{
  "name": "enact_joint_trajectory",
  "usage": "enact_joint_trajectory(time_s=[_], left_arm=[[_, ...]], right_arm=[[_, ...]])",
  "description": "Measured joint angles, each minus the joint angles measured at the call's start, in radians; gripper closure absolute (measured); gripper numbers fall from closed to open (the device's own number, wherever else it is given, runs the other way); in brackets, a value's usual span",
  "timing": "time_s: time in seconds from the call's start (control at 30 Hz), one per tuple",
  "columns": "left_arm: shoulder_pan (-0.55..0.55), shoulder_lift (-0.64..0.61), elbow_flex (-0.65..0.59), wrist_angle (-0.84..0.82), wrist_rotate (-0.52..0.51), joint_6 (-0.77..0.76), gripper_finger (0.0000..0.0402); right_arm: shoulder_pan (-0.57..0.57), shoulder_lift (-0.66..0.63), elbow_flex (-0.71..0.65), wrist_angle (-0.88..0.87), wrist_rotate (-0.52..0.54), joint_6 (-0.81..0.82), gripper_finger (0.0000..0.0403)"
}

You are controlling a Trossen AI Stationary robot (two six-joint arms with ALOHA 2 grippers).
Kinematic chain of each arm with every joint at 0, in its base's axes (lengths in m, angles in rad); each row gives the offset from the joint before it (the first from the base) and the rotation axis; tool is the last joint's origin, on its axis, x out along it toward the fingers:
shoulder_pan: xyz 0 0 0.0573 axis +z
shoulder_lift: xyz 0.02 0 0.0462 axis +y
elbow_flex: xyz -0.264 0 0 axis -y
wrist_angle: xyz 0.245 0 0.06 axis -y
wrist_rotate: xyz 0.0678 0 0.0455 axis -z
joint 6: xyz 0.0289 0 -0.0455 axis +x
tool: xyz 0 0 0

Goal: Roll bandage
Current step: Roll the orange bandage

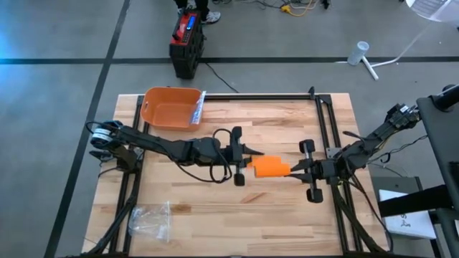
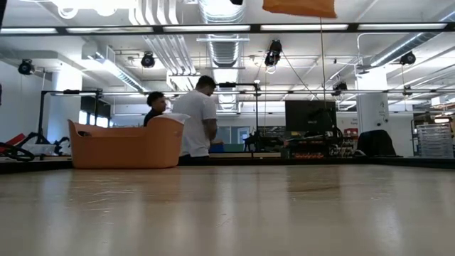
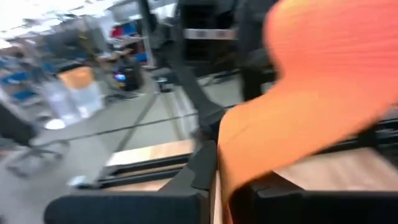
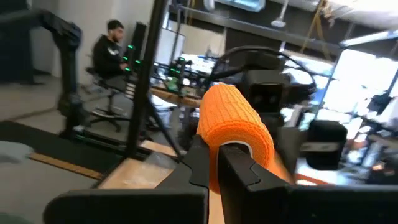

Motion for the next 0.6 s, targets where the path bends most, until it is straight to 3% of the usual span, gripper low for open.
enact_joint_trajectory(time_s=[0.2, 0.6], left_arm=[[0.000, -0.010, 0.031, 0.014, -0.115, 0.156, 0.0399], [-0.022, -0.017, 0.293, -0.249, -0.125, 0.339, 0.0401]], right_arm=[[-0.001, 0.011, 0.000, -0.059, -0.035, 0.131, 0.0400], [-0.037, 0.077, 0.000, -0.176, -0.035, 0.413, 0.0396]])
